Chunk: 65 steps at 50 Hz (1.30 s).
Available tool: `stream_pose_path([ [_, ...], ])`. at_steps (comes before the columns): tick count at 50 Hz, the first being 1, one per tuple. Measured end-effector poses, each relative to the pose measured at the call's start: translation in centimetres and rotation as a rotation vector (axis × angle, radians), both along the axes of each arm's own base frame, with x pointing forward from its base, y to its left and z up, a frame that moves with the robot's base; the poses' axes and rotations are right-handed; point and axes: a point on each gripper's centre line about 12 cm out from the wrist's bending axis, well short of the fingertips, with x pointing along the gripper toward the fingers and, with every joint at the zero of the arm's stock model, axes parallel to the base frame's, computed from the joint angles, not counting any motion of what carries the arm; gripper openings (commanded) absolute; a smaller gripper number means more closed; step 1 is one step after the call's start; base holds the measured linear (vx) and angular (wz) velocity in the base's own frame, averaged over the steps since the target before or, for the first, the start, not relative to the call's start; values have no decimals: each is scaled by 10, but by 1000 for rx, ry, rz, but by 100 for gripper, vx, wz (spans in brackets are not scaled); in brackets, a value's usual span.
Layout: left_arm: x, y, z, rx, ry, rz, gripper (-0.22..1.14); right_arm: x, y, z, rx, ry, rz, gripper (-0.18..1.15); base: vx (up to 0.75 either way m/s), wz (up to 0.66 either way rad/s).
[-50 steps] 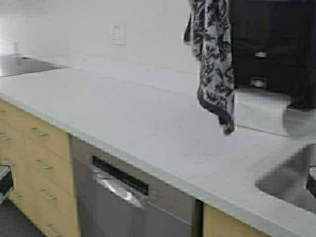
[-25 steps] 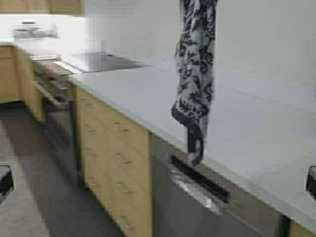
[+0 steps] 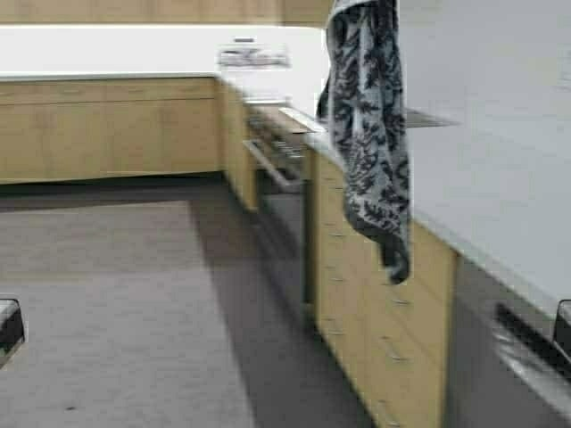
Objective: Get the cloth and wipe up the spill under the wine glass
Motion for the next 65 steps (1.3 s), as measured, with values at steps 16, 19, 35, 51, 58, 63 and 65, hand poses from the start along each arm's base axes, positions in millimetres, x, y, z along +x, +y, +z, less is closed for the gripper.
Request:
stream_pose_path([
  [16,0,0,-2,0,-2,0,3,-6,-2,10,36,-48,8,7,8,69],
  [19,1,0,-2,-2,3,0,3,-7,-2,9,36,-48,9,7,8,65],
  [35,2,0,-3,0,-2,1,3,-3,0,9,55,-77,11,7,9,58],
  [51,7,0,-5,-2,0,2,3,-3,0,8,52,-75,12,7,11,48],
  [58,11,1,-5,-10,-3,4,3,-3,0,7,50,-71,13,7,12,46],
  [63,11,1,-9,-31,2,2,3,-3,1,6,51,-69,15,7,13,42],
  [65,11,1,-10,-43,2,2,3,-4,1,6,48,-70,16,7,14,39],
])
